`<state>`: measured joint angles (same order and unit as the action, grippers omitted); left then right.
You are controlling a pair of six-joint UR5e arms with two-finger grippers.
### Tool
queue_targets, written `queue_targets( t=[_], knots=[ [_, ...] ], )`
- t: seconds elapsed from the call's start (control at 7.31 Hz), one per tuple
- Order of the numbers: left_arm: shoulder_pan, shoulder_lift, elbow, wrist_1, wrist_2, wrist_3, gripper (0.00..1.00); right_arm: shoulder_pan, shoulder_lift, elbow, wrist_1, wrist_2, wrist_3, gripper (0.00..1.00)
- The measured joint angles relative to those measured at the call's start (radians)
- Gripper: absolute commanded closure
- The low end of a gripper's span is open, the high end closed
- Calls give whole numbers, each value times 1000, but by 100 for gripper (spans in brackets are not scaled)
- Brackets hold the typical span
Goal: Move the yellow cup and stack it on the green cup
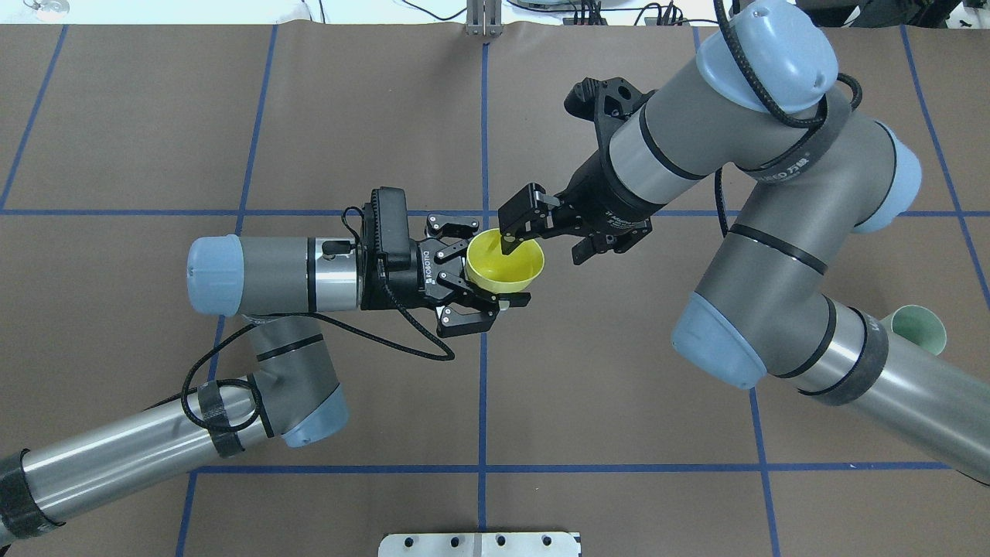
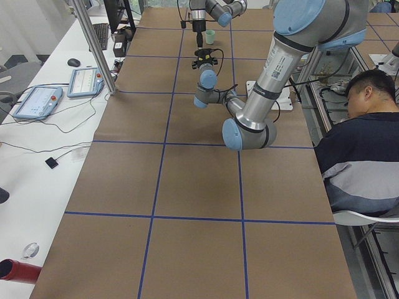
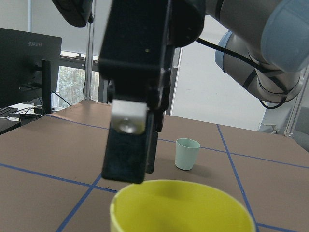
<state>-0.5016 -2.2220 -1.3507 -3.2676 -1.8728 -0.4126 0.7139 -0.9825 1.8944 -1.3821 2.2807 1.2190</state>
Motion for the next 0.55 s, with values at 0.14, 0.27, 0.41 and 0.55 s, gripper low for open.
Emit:
queue_targets(
  t=[0.14,0.27,0.41,0.55],
  knots=[
    [0,0,2,1,7,0,98,-1,-9,15,0,0,-3,0],
    [0,-1,4,1,15,0,98,-5,-16,25,0,-1,-3,0],
    [0,-2,6,1,19,0,97,-16,-22,29,0,-14,-4,0],
    [0,-2,6,0,21,0,94,-36,-26,30,-4,-43,-4,2]
  ],
)
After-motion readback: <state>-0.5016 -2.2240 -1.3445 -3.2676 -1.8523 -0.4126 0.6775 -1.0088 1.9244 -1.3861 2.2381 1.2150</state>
